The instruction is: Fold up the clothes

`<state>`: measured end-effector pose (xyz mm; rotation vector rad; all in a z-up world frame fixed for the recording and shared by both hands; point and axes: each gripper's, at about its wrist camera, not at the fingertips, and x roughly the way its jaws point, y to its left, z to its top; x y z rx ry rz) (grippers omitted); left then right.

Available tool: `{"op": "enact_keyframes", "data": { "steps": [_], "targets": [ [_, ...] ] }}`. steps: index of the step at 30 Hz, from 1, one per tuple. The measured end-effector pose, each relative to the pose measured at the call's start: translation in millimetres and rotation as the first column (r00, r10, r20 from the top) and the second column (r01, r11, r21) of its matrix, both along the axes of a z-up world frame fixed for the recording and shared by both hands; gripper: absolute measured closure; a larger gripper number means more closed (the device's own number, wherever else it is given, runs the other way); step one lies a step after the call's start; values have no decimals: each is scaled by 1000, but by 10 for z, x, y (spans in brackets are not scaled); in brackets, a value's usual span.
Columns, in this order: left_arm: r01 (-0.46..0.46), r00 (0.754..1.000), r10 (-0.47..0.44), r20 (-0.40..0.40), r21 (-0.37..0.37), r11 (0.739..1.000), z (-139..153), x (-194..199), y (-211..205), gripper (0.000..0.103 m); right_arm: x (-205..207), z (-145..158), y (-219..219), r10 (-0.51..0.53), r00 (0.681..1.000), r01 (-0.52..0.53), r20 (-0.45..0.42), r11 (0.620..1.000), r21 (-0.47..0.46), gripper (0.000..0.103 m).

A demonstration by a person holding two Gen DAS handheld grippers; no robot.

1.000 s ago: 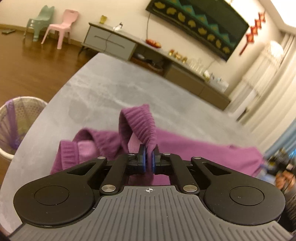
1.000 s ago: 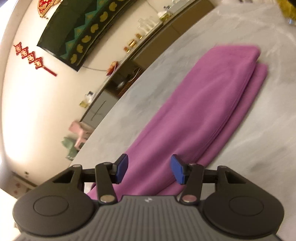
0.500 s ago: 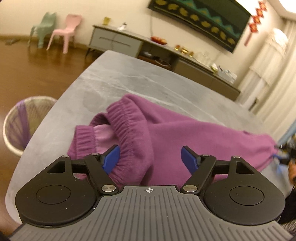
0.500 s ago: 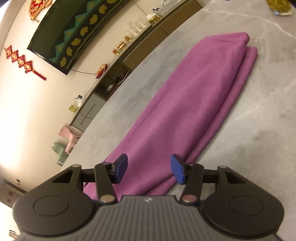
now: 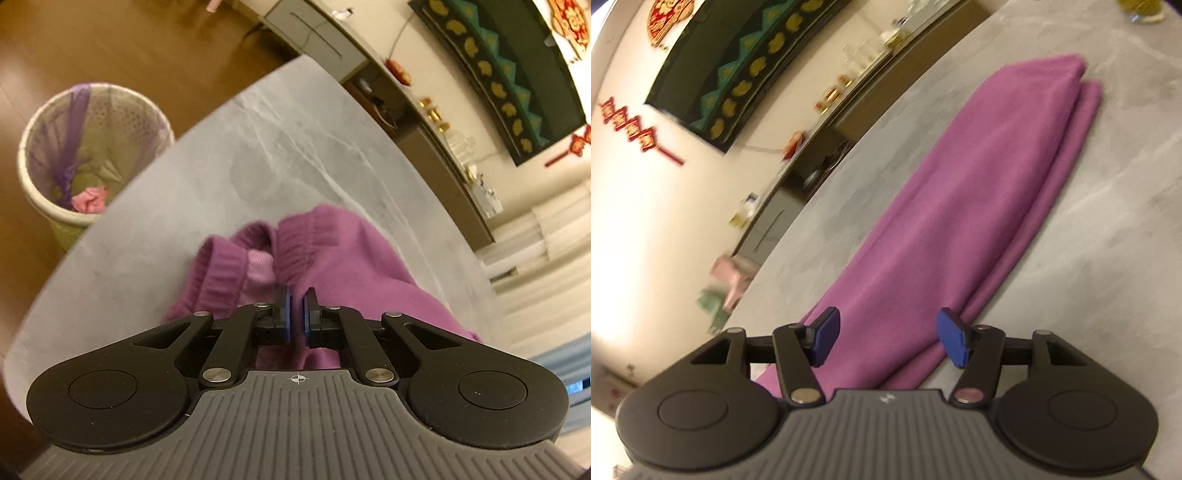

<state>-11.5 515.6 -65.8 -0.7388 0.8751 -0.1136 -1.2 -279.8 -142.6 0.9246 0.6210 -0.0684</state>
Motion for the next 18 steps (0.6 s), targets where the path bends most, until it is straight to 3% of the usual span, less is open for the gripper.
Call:
{"op": "enact_keyframes", "data": {
  "steps": [1,5,9,18],
  "targets": [
    [2,1000,-2,4,23,1000,-15,-13,-31,100,6,-1,-16,-20,1000,20,2,1000,-5,43],
    [7,1000,-7,-6,38,999,-95,-51,-83,95,73,-48,-116,-95,995,95,16,995,8,44],
    [0,1000,0,-14,31,1000,-146,-25,-34,95,44,-89,-216,-187,982,187,28,982,11,44],
    [19,1000,-19,-16,33,999,-190,34,-10,94,13,-225,-397,-262,965,261,32,965,26,44]
  ]
}}
